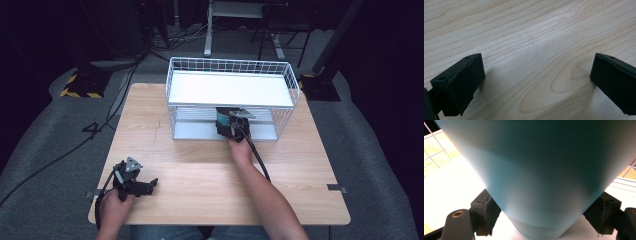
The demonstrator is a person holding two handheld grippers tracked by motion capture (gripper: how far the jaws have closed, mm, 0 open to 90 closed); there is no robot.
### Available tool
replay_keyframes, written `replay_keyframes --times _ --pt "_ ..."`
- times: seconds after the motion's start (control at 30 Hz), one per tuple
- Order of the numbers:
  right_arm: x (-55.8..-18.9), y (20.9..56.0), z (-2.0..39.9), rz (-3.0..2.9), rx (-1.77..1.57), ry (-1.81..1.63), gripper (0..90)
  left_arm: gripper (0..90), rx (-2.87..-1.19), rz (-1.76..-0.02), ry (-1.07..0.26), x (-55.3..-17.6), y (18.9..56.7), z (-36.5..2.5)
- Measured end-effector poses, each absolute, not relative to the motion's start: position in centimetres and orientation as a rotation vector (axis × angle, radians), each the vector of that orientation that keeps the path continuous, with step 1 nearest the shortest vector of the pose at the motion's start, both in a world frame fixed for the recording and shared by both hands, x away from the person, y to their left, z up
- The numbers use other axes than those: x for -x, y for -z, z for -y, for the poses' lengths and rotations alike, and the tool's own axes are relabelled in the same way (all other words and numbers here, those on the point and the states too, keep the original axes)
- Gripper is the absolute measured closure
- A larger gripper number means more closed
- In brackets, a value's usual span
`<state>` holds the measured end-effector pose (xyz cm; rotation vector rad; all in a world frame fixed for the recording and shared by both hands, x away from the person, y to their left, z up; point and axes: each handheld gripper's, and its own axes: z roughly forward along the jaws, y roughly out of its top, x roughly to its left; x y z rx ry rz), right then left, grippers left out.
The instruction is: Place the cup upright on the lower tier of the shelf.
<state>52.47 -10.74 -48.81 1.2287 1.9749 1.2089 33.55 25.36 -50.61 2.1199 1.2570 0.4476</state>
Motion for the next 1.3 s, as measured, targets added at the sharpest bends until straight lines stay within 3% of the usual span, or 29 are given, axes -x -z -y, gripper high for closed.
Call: replay_keyframes --times 0.03,0.23,0.57,1.3 --pt "-52.5 48.9 10.8 -1.997 -1.221 -1.205 18.1 0.0 -2.120 -1.257 -0.447 -33.5 50.6 -25.4" --pt "-52.2 48.7 10.8 -2.006 -1.223 -1.213 15.1 0.0 -2.120 -1.256 -0.448 -33.6 50.6 -25.4" --pt "-51.0 47.9 12.2 -2.014 -1.195 -1.227 14.6 0.0 -2.120 -1.257 -0.448 -33.6 50.6 -25.4" --pt "-44.3 44.0 15.8 -2.107 -1.078 -1.276 15.0 0.0 -2.122 -1.251 -0.445 -33.6 50.6 -25.3"
